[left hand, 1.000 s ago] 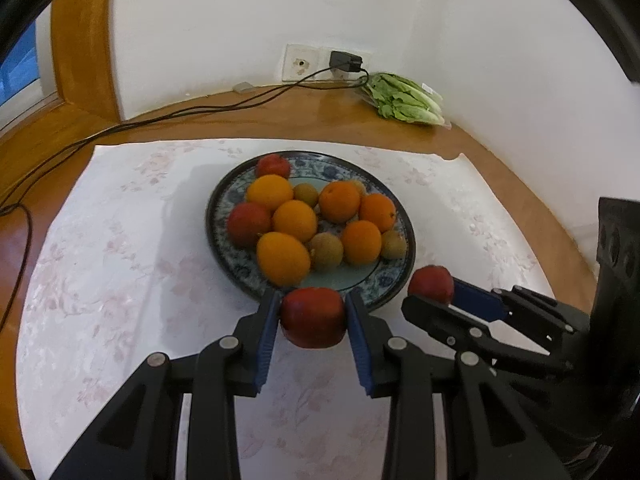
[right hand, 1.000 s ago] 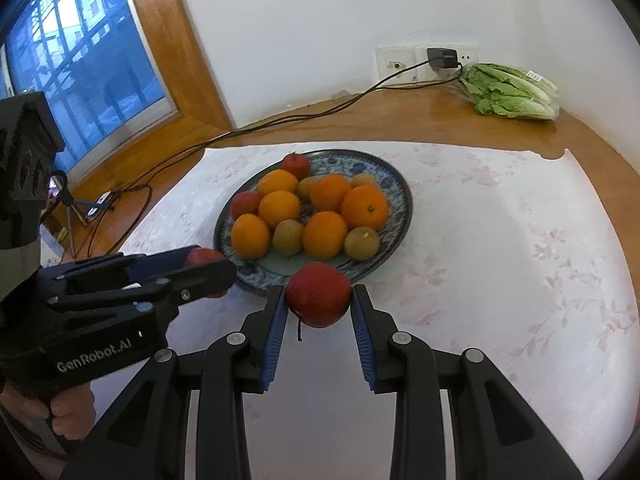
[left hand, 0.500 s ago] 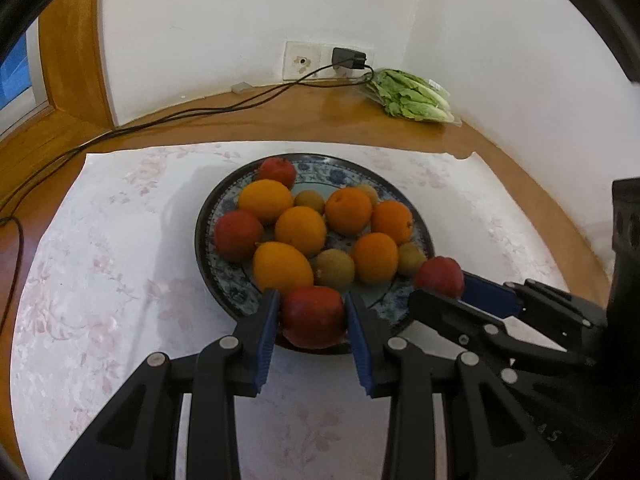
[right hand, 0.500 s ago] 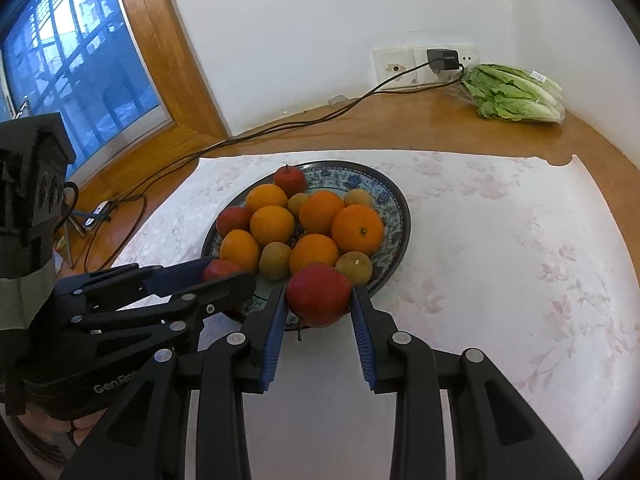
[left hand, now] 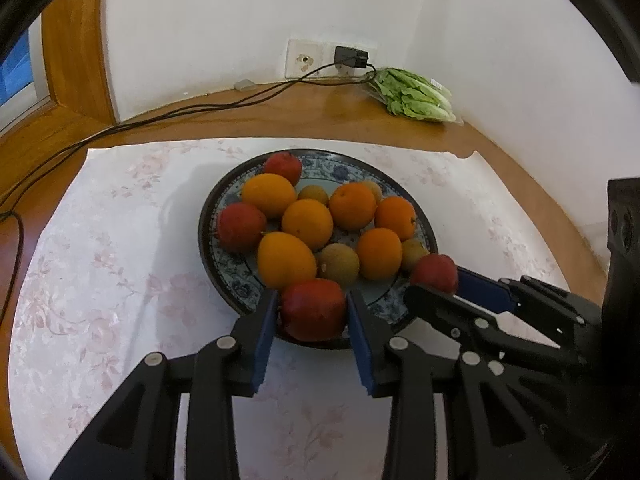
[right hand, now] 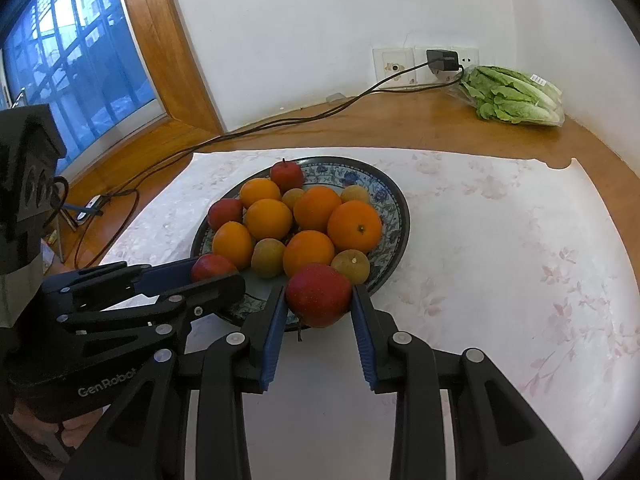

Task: Organize fruits
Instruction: 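Open both tools to release the red apples on the plate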

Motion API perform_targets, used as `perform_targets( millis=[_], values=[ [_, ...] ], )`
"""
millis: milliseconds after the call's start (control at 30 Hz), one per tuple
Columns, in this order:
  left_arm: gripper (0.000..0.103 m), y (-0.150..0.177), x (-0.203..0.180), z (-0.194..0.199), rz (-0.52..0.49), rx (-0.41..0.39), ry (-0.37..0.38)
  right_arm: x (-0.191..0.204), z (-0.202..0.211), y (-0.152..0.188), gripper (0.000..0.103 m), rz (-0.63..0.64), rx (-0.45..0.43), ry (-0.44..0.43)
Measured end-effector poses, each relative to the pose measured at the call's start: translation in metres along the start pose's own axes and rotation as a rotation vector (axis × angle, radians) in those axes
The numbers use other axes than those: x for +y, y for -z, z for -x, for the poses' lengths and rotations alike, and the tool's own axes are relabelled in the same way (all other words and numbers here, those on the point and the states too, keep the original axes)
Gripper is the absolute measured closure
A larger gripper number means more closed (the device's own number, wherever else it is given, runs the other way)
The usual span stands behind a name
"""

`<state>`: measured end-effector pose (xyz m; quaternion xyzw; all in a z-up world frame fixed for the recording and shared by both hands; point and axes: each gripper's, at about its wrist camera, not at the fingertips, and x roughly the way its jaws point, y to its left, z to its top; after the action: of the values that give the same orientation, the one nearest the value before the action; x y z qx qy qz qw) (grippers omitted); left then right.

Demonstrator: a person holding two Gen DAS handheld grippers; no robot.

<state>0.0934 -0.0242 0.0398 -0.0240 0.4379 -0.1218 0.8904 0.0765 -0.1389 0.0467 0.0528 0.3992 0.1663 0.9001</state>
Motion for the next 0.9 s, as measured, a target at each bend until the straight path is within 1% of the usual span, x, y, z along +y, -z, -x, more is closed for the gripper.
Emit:
perform_targets(
  millis=[133, 200, 300, 433, 500, 600, 700, 800, 900],
  values=[
    [0.062, 0.0, 0.004, 0.005, 0.02, -0.004, 0.006, -0.002, 0.001, 0.0, 0.063, -0.021, -0.001, -0.013],
    [0.056, 0.001, 0.005, 0.008, 0.028, 0.004, -0.007, -0.003, 0.002, 0.0, 0.059, -0.029, -0.004, -0.006],
    [0.054, 0.005, 0.007, 0.013, 0.036, 0.016, 0.0, -0.003, 0.006, 0.002, 0.055, -0.039, -0.002, -0.003],
    [0.051, 0.011, 0.007, 0.02, 0.04, 0.022, -0.015, 0.001, 0.012, 0.008, 0.05, -0.035, 0.01, 0.003],
    [0.043, 0.013, 0.007, 0.02, 0.041, 0.034, -0.038, 0.001, 0.014, 0.01, 0.047, -0.029, 0.016, 0.01],
    [0.039, 0.017, 0.007, 0.017, 0.041, 0.043, -0.053, 0.002, 0.016, 0.016, 0.04, -0.014, 0.026, 0.043],
    [0.034, 0.021, 0.007, 0.012, 0.045, 0.054, -0.067, 0.001, 0.017, 0.02, 0.038, -0.01, 0.033, 0.055],
    [0.028, 0.024, 0.005, 0.008, 0.031, 0.057, -0.107, 0.001, 0.017, 0.023, 0.037, 0.007, 0.036, 0.084],
    [0.026, 0.026, 0.003, 0.004, 0.015, 0.06, -0.146, 0.003, 0.014, 0.026, 0.035, 0.041, 0.048, 0.148]
  ],
)
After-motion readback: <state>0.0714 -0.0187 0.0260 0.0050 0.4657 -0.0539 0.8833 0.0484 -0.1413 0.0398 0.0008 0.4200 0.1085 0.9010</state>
